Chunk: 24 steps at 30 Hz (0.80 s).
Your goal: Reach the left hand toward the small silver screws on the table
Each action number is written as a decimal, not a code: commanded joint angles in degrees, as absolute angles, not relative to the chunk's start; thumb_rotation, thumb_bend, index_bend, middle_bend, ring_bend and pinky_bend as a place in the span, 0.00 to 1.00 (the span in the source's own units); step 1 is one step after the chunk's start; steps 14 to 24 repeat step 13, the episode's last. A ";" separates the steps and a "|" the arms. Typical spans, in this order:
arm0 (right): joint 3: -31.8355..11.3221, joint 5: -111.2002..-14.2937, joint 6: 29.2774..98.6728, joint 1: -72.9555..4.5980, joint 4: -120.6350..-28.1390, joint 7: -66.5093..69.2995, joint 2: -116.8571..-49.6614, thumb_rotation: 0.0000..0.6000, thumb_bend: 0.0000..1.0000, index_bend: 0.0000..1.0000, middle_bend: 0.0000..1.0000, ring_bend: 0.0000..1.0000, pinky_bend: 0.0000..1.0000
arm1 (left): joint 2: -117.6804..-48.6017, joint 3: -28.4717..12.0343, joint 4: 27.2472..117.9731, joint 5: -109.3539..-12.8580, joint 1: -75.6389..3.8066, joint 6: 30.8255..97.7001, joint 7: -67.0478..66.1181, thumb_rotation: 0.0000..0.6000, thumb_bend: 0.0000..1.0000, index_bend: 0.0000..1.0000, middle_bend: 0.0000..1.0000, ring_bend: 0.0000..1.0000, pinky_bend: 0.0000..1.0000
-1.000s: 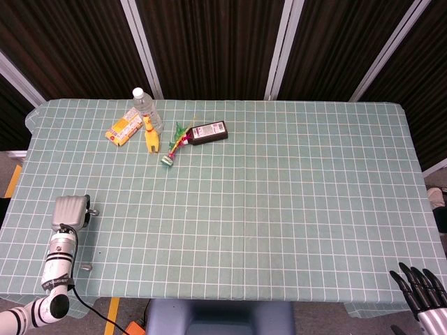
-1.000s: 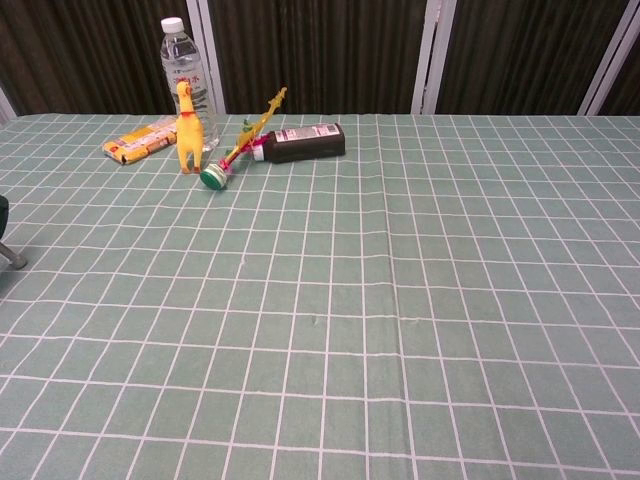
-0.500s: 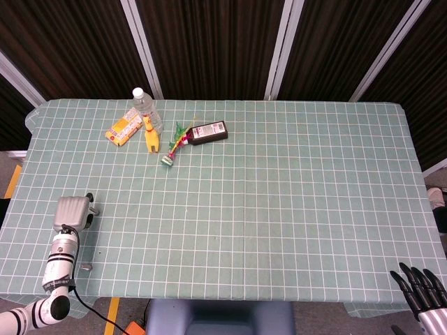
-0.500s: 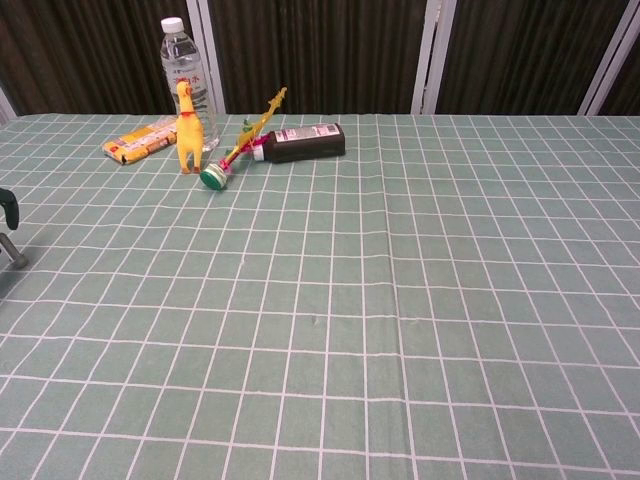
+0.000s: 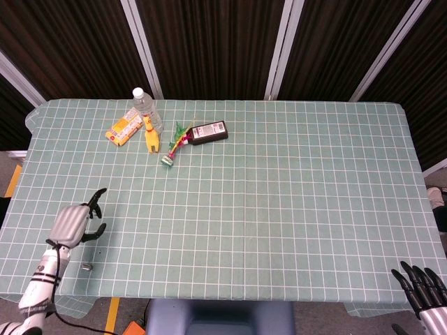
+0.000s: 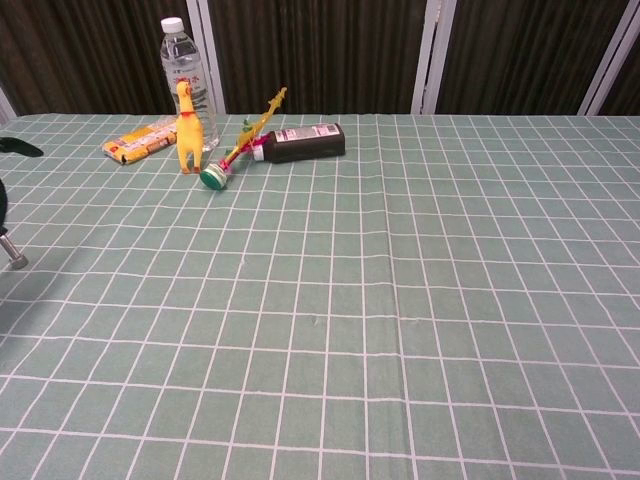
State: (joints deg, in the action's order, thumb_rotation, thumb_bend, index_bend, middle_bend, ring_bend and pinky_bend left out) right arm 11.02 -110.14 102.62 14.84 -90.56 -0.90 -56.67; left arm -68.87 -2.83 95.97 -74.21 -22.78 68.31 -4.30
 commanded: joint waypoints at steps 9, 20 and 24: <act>9.88 -107.95 100.88 13.76 -91.87 -0.82 -56.68 1.00 0.18 0.00 0.00 0.00 0.00 | -63.31 7.33 89.52 -102.63 -4.71 93.29 15.28 1.00 0.37 0.00 0.00 0.00 0.00; 9.94 -107.89 100.96 13.81 -91.91 -0.69 -56.48 1.00 0.18 0.00 0.00 0.00 0.00 | -62.52 7.73 90.04 -101.22 -5.76 89.36 14.41 1.00 0.37 0.00 0.00 0.00 0.00; 9.94 -107.89 100.96 13.81 -91.91 -0.69 -56.48 1.00 0.18 0.00 0.00 0.00 0.00 | -62.52 7.73 90.04 -101.22 -5.76 89.36 14.41 1.00 0.37 0.00 0.00 0.00 0.00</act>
